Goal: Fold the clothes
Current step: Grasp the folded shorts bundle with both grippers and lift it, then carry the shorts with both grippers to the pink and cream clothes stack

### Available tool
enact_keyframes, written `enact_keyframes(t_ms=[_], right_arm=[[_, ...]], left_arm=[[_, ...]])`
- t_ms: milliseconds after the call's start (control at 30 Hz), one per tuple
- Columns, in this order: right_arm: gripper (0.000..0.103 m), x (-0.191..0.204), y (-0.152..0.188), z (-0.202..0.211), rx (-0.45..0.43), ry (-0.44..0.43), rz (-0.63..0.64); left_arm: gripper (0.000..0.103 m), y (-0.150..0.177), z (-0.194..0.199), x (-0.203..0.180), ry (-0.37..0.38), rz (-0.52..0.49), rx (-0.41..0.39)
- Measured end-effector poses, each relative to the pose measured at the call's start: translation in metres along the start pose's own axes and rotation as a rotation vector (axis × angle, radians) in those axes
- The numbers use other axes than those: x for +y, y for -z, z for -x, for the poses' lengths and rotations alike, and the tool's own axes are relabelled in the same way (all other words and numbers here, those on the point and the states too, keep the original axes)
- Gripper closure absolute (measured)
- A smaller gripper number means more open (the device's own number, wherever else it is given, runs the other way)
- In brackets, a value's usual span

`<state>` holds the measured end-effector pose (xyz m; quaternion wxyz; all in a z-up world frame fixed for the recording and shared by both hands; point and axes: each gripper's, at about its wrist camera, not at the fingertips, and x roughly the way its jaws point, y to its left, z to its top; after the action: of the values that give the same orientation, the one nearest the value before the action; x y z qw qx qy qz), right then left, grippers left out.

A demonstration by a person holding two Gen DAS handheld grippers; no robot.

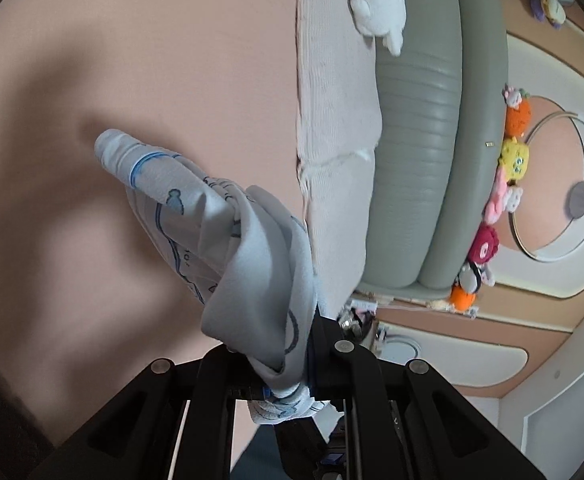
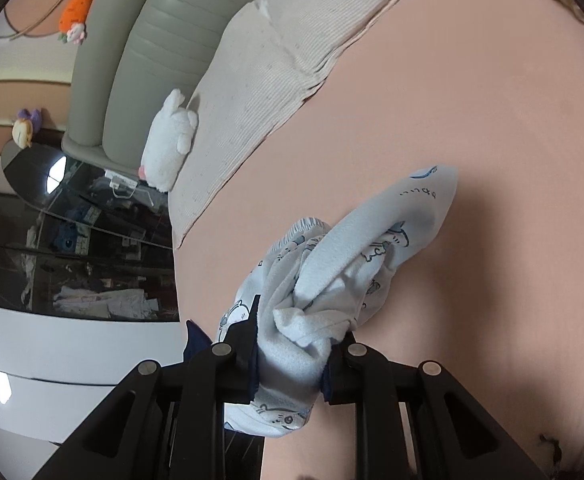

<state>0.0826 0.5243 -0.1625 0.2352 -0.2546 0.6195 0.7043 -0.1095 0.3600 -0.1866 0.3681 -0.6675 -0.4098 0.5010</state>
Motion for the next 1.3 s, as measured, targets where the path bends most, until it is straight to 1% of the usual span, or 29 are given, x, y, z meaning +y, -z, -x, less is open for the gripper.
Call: enact_keyframes(t_ms=[100,167,300,433,500,600,900,1033,1100,1200,1300], right_arm=[[0.083,-0.008,-0.006,0.034,-0.042,-0.014,-0.032],[0.083,-0.014,-0.013,0.060,-0.085,-0.018,-0.045],[0.083,-0.028,-0.029,0.103,-0.171,0.001,-0.068],[0.083,-0.046,-0.048,0.144,-0.242,0.004,-0.103],[0.083,-0.057,-0.059,0.165,-0.281,0.003,-0.123],[0.083,-0.076,-0.077,0.197,-0.333,0.005,-0.154],[0.083,-0.125,-0.149,0.289,-0.492,0.041,-0.236],[0.083,-0.137,-0.187,0.319,-0.540,0.055,-0.249],[0.083,-0.144,-0.204,0.332,-0.557,0.067,-0.250],[0.083,-0.150,-0.239,0.347,-0.574,0.096,-0.230],[0.083,-0.153,-0.270,0.361,-0.591,0.116,-0.201]], left_arm=[[0.093,0.019,-0.018,-0.020,-0.003,-0.037,0.057],[0.093,0.033,-0.032,-0.034,-0.005,-0.068,0.094],[0.093,0.061,-0.069,-0.063,-0.010,-0.124,0.159],[0.093,0.093,-0.101,-0.082,-0.007,-0.162,0.230],[0.093,0.107,-0.124,-0.094,0.002,-0.183,0.270],[0.093,0.131,-0.159,-0.114,-0.006,-0.221,0.329],[0.093,0.200,-0.277,-0.171,-0.031,-0.315,0.514],[0.093,0.227,-0.327,-0.200,-0.015,-0.361,0.566],[0.093,0.240,-0.344,-0.211,-0.013,-0.406,0.588],[0.093,0.257,-0.377,-0.230,-0.014,-0.484,0.611],[0.093,0.269,-0.405,-0.242,0.020,-0.511,0.633]])
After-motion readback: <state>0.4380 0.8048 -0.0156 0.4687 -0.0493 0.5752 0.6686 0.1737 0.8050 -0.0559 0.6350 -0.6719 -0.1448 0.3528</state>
